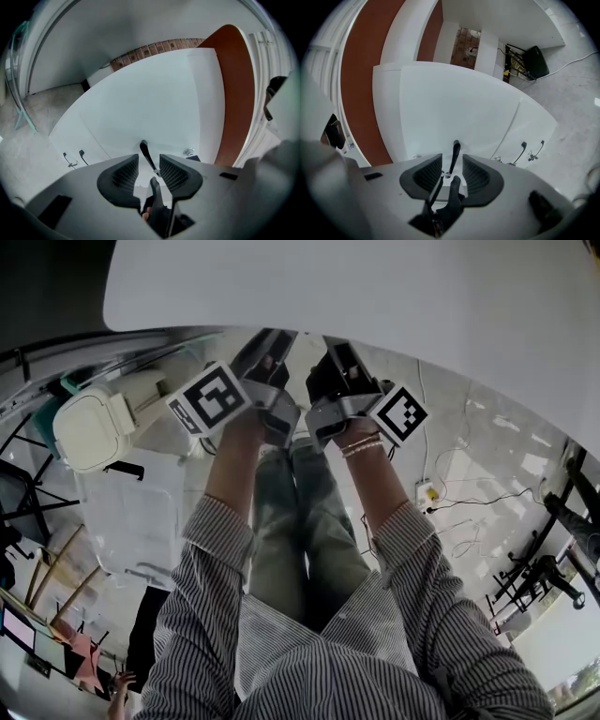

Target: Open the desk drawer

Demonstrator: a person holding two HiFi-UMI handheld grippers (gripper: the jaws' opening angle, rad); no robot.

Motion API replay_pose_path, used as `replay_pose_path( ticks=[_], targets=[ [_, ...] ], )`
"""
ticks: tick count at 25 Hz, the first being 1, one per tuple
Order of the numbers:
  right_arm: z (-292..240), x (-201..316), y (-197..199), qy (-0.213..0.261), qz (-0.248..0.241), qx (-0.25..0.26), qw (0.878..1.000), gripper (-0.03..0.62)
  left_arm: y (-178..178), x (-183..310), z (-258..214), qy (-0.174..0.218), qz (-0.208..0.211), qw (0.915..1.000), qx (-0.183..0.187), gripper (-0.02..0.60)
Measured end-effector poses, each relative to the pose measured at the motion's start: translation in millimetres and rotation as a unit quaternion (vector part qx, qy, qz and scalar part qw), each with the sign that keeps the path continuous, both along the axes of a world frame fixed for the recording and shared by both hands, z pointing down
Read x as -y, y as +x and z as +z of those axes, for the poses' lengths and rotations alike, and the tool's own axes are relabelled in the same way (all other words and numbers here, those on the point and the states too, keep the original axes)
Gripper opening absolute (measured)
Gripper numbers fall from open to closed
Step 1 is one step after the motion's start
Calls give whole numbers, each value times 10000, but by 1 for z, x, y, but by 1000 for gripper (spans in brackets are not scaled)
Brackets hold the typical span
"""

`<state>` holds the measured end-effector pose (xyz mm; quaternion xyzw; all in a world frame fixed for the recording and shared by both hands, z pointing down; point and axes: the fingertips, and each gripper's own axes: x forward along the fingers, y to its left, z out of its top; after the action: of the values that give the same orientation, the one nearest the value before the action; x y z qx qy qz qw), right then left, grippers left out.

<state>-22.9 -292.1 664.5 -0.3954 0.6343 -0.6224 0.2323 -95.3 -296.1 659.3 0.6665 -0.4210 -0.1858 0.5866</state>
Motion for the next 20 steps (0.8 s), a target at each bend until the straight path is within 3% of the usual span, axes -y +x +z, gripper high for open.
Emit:
replay_pose_path(
  ticks=[9, 13, 20],
  targets=[
    [1, 9, -1, 51, 53, -5, 10000, 119, 4, 6, 5, -43, 58, 9999, 128, 126],
    [5, 9, -3, -28, 57, -121, 9999, 70, 4, 8, 4, -3, 96, 9999, 125, 114],
    [6, 11, -6, -20, -21, -15, 10000, 61, 5, 9, 5, -55, 87, 9997, -209, 85]
  ],
)
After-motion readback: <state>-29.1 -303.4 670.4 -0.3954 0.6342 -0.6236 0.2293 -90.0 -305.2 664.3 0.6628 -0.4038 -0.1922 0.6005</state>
